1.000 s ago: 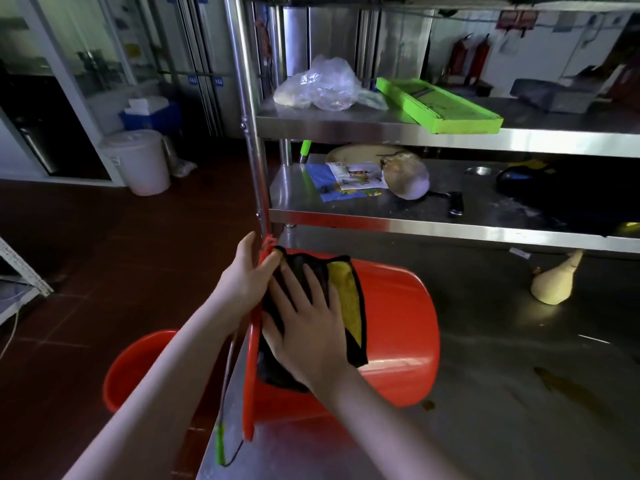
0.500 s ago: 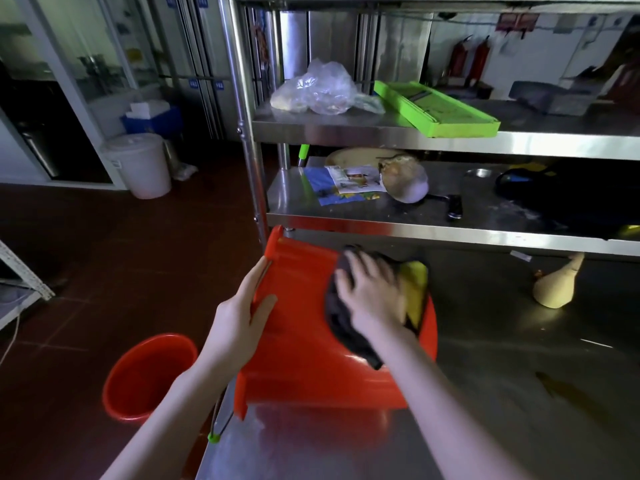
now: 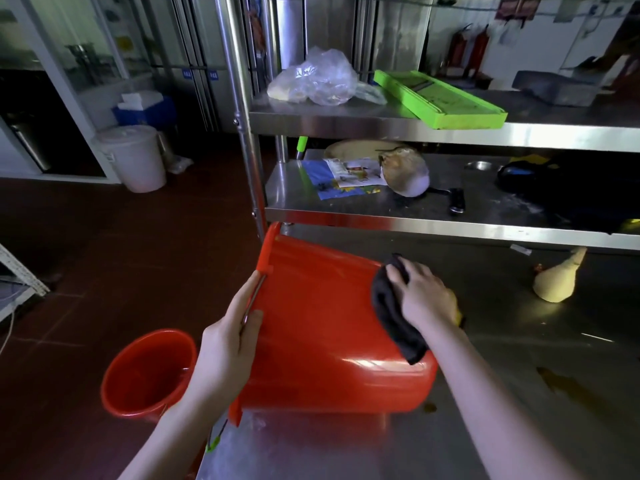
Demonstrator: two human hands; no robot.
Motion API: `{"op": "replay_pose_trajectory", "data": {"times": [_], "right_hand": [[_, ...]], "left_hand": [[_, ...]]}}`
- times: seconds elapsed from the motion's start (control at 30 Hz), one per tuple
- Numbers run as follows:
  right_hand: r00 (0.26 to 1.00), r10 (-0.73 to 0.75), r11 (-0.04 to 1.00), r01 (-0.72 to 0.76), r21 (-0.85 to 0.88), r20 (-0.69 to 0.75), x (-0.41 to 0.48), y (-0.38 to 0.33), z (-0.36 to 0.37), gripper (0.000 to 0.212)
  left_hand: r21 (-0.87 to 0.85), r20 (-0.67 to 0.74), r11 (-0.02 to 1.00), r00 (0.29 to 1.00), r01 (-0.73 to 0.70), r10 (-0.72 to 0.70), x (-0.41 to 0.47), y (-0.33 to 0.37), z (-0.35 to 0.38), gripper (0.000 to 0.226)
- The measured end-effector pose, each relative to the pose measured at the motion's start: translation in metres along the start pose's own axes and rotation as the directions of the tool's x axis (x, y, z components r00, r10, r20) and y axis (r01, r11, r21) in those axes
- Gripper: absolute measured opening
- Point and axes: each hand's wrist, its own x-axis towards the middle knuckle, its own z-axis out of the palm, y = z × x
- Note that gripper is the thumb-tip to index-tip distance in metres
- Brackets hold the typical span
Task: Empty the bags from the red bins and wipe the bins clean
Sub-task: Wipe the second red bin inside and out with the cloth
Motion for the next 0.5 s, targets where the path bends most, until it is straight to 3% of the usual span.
{"op": "replay_pose_trajectory", "data": {"times": [0.07, 0.17, 0.3, 0.4, 0.5], "right_hand": [[0.995, 0.044, 0.999, -0.041, -0.028, 0.084, 0.007, -0.01, -0.002, 0.055], [0.984, -0.173, 0.981, 0.175, -0.089, 0.029, -0.003, -0.07, 0.013, 0.054], [0.829, -0.554, 0.831, 0.545, -0.11, -0.078, -0.053, -0.135, 0.038, 0.055], [0.751, -0.64, 0.768, 0.622, -0.155, -0.161, -0.078, -0.133, 0.048, 0.054], [0.709, -0.673, 0.739, 0.655, -0.16, -0.208, -0.098, -0.126, 0.064, 0.054]], "left_hand": [[0.006, -0.003, 0.999, 1.0, -0.031, 0.031, -0.007, -0.003, -0.001, 0.053], [-0.018, 0.023, 1.0, 1.0, -0.019, 0.019, -0.01, -0.009, -0.005, 0.053], [-0.053, 0.06, 0.995, 0.995, 0.083, -0.08, -0.013, -0.018, -0.017, 0.049], [-0.107, 0.117, 0.983, 0.983, 0.152, -0.14, -0.003, -0.016, -0.03, 0.044], [-0.054, 0.054, 0.975, 0.976, 0.216, -0.213, 0.042, -0.014, -0.026, 0.048]]}}
